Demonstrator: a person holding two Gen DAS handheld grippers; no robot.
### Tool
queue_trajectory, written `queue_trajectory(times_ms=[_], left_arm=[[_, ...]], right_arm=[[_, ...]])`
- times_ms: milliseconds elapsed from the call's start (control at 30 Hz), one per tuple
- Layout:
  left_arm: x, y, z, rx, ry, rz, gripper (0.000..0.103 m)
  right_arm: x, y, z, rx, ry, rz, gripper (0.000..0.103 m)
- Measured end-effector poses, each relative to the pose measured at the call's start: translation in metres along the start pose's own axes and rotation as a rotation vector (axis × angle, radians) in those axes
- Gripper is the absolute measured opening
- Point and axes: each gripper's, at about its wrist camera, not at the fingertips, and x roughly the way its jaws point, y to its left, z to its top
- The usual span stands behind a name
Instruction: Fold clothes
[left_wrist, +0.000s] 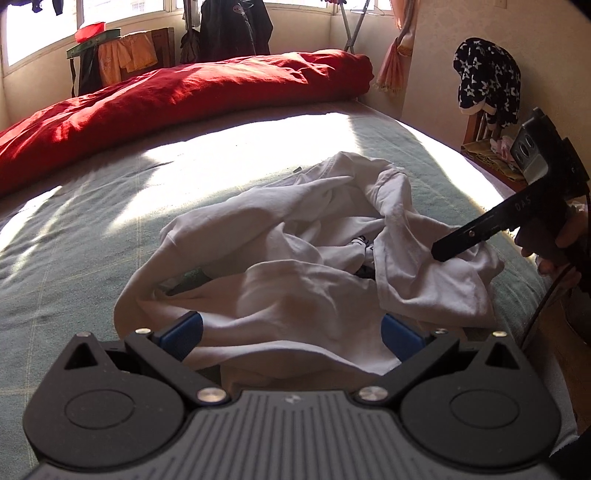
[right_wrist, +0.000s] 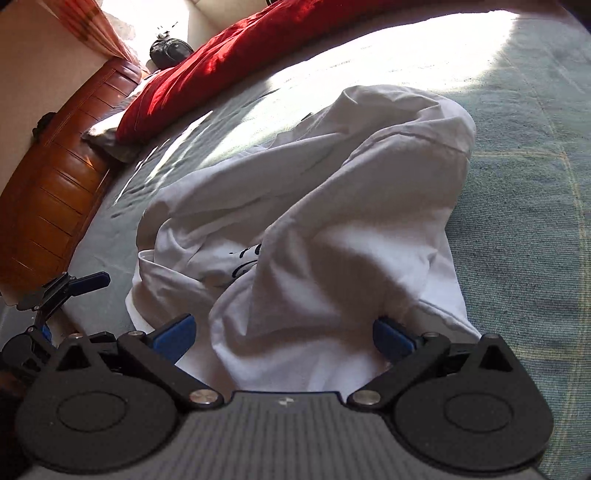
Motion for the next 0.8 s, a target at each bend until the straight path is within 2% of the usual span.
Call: queue_trajectory(times_ms=[167,400,733,800], left_arm=[[0.016,-0.013,0.007,0.026,-0.001,-0.061,0.102],[0.053,0.002,-0.009,-0.004,0.082,-0.113,0.102],[0.075,0.023,-0.027,0.044,0.157,-0.173,0.102],[0.080,0.027,-0.030,0.053,0.172,-0.186,0.102]], right_arm=[[0.012,0.010,-0.013,-0.076,-0.009,-0.069,0.103],[0.018,0.017,-0.026,-0.132,-0.054,-0.103,0.103],[0.028,0.035,-0.022,-0.278,0.039,-0.175,0.103],[0.032,0.037,-0.023,-0.271,0.031,-0.199,0.103]])
